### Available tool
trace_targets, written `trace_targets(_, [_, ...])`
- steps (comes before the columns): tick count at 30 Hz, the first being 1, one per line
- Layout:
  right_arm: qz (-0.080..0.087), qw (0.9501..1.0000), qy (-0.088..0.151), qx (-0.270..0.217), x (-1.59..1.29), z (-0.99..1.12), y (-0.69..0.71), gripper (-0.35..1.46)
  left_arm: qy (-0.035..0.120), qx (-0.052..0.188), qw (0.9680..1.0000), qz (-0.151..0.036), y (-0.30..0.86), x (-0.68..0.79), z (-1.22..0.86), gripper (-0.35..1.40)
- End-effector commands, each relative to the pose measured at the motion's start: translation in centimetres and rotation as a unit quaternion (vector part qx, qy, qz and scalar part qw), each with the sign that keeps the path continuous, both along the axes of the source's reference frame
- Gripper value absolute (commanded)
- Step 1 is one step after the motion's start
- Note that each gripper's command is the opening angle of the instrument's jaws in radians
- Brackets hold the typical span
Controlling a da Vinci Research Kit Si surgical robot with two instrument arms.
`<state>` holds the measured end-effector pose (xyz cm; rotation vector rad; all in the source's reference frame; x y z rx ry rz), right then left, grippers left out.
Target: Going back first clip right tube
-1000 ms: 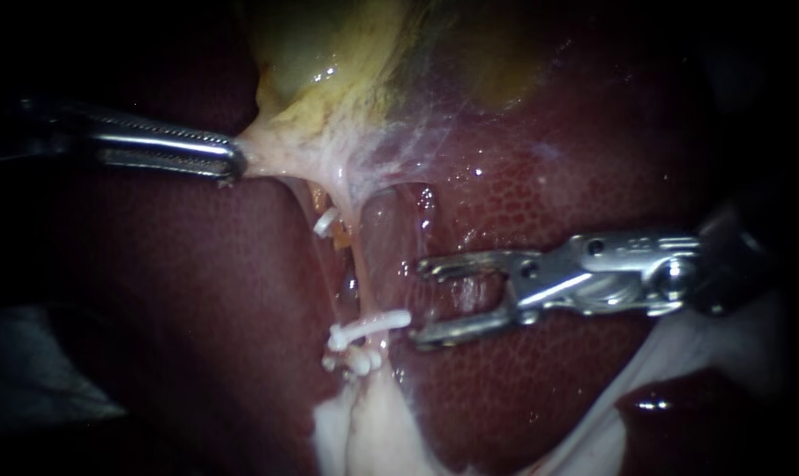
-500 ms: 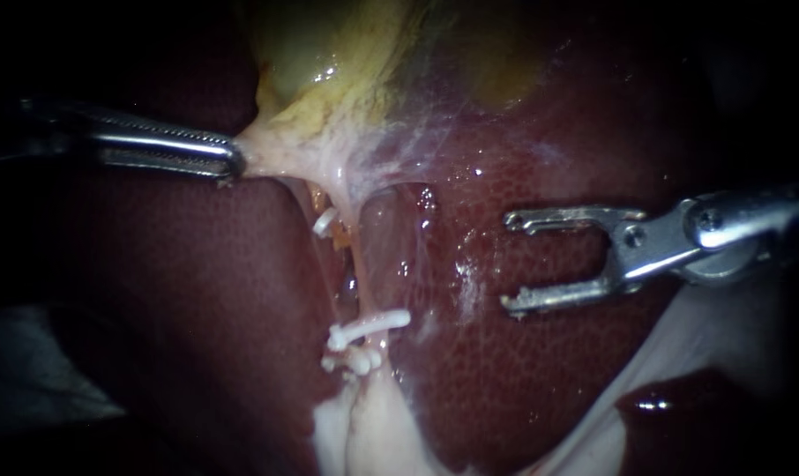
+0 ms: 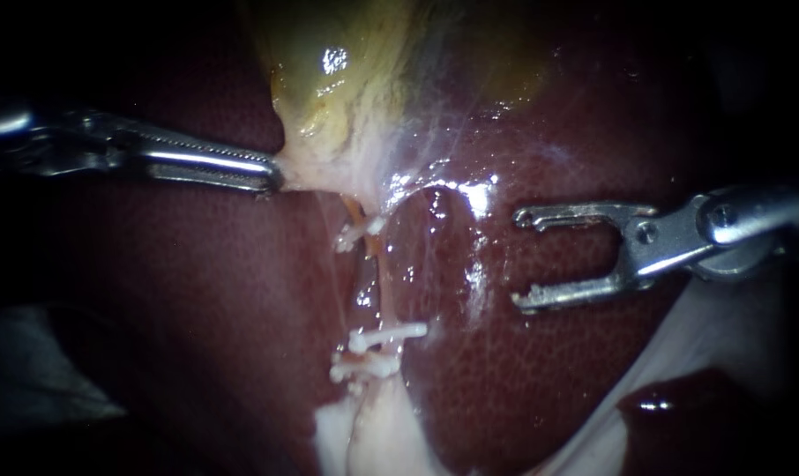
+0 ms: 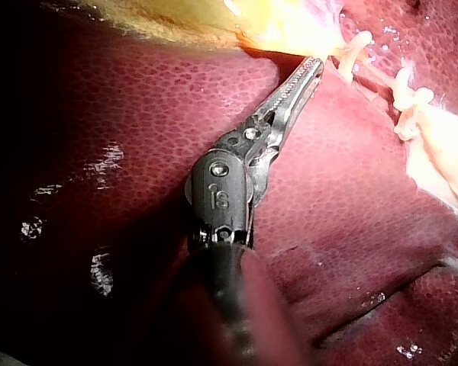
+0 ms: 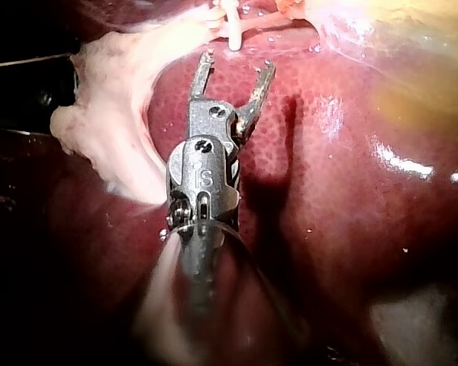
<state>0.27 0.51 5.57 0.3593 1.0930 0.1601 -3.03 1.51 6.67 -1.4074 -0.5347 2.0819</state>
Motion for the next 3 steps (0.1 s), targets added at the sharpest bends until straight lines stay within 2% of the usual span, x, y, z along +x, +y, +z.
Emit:
trace_targets(1, [0.0,1.0,0.0,0.0,0.0,0.0,0.0,0.5,0.0,0.001,1.0,0.0,-0.01,0.0,-0.02,-0.35])
trace_targets(3, [0.0,1.0,0.0,0.0,0.01,0.0,-0.01,0.5,0.0,0.001,1.0,0.0,-0.01,0.01,-0.04,-0.35])
